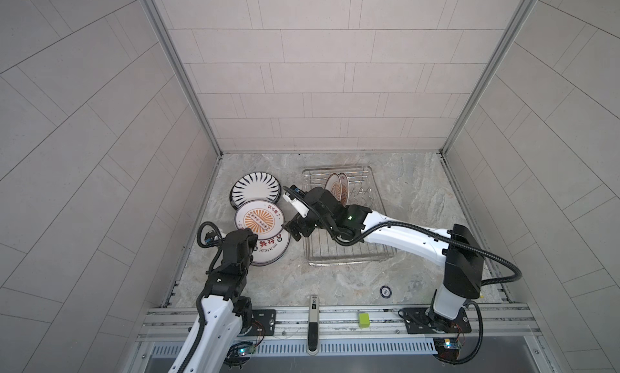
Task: Unload the plates from the dish rack
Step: Place the plate among the plates.
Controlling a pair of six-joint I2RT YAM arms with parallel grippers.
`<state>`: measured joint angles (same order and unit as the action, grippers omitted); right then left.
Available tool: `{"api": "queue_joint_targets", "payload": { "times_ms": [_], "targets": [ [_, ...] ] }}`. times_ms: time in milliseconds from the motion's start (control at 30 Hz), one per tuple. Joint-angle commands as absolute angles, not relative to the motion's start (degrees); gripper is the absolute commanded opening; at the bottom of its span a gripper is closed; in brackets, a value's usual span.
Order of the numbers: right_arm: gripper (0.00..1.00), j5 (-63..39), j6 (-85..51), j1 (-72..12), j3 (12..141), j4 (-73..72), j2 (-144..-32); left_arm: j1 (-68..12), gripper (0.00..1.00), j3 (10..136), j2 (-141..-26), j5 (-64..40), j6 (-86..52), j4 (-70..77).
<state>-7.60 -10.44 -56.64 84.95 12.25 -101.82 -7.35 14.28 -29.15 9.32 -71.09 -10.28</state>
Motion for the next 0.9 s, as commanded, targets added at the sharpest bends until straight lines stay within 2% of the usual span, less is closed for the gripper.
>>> {"api": "queue_joint_targets", "payload": {
  "times_ms": [0,467,767,867],
  "targets": [
    [0.97,-8.86,-9.17,-56.95,87.18,14.98,-102.81,-7.03,0.00,13.40,-27.50,9.34,-73.10,-8.92],
    [0.97,-8.80,-9.17,-56.95,87.45,15.27,-103.27,-6.99,0.00,10.67,-22.77,8.33,-74.92,-15.69],
    [0.97,-8.38,-9.62,-56.95,87.63,15.47,-103.17,-6.98,0.01,8.38,-23.60,7.05,-76.03,-13.62],
    [0.97,-8.17,-9.67,-56.95,87.50,15.56,-103.10,-7.00,0.04,8.55,-23.85,6.62,-75.50,-13.92]
  ]
}}
